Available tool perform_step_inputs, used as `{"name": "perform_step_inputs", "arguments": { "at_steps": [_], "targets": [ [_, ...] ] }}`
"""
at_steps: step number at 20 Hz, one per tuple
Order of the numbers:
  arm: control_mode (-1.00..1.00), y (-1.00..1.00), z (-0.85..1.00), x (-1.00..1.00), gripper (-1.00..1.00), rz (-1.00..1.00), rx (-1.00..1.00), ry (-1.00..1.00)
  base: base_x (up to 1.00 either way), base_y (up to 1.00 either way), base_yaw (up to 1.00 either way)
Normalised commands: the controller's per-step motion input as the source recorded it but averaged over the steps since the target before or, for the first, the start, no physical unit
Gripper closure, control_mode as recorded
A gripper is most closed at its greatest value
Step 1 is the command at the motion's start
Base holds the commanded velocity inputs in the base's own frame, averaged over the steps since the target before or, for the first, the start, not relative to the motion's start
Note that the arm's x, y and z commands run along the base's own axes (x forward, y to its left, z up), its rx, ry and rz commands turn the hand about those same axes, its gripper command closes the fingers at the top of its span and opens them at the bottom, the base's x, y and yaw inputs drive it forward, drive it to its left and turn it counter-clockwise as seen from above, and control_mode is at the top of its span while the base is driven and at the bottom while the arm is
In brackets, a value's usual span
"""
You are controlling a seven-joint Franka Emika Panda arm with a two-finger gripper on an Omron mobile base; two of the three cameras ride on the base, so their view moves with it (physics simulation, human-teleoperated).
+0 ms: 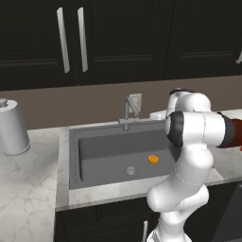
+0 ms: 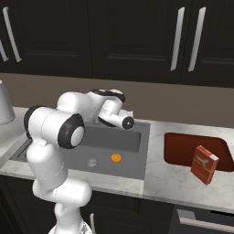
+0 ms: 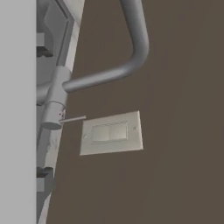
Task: Pick up all produce items and place them in the sink. Turn on the sink faucet to wash them. Then turn the sink off and put them in the tray.
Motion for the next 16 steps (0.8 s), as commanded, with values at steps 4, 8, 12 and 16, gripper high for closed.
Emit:
{"name": "perform_step_inputs", "arguments": {
  "at_steps": [4, 8, 12, 16],
  "targets": [
    [-1.00, 0.01, -0.20, 0.08, -1.00, 0.00, 0.00, 0.00, 0.00, 0.00, 0.00],
    [-1.00, 0.01, -0.14, 0.19, -1.00, 0.00, 0.00, 0.01, 0.00, 0.00, 0.00],
    [-1.00, 0.04, -0.06, 0.31, -1.00, 0.00, 0.00, 0.01, 0.00, 0.00, 0.00],
    [-1.00, 0.05, -0.10, 0.28, -1.00, 0.00, 0.00, 0.01, 0.00, 0.00, 0.00]
  ]
}}
